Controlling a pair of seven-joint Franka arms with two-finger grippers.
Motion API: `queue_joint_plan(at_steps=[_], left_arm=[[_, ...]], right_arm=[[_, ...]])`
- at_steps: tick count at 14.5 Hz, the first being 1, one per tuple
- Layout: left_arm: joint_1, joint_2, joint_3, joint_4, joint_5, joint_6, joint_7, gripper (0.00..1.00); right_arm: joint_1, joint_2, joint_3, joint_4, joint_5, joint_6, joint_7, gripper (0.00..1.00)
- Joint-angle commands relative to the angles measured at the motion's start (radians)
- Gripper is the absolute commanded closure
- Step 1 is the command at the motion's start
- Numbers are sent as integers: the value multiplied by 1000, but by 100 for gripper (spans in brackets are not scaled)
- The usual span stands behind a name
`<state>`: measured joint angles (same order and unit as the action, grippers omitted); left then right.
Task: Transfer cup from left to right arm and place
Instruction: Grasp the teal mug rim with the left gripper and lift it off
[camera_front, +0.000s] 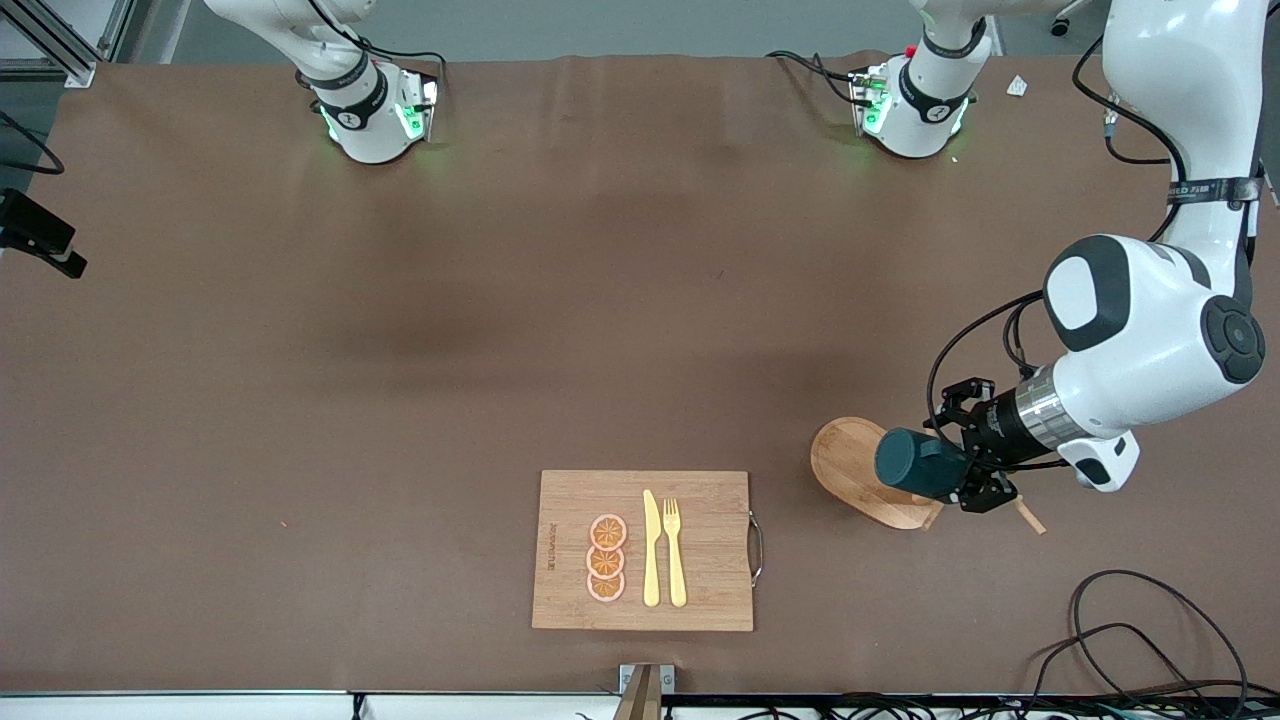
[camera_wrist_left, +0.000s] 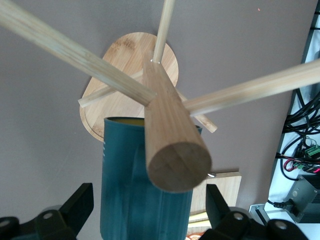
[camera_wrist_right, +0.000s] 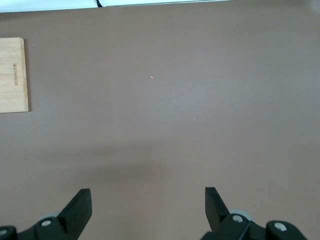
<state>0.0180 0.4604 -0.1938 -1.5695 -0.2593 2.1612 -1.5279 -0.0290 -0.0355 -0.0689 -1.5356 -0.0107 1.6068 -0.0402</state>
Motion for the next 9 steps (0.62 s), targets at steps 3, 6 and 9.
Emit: queue_joint_plan(at_steps=[3, 6, 9], left_arm=[[2, 24, -4, 26, -24, -15, 20, 4], [0, 32, -4, 26, -24, -15, 20, 10], [0, 30, -9, 28, -24, -15, 18, 37]], right_arm=[[-5, -23, 4, -15, -9, 2, -9, 0], [-5, -23, 4, -15, -9, 4, -9, 0], [-5, -23, 4, -15, -9, 2, -9, 0]])
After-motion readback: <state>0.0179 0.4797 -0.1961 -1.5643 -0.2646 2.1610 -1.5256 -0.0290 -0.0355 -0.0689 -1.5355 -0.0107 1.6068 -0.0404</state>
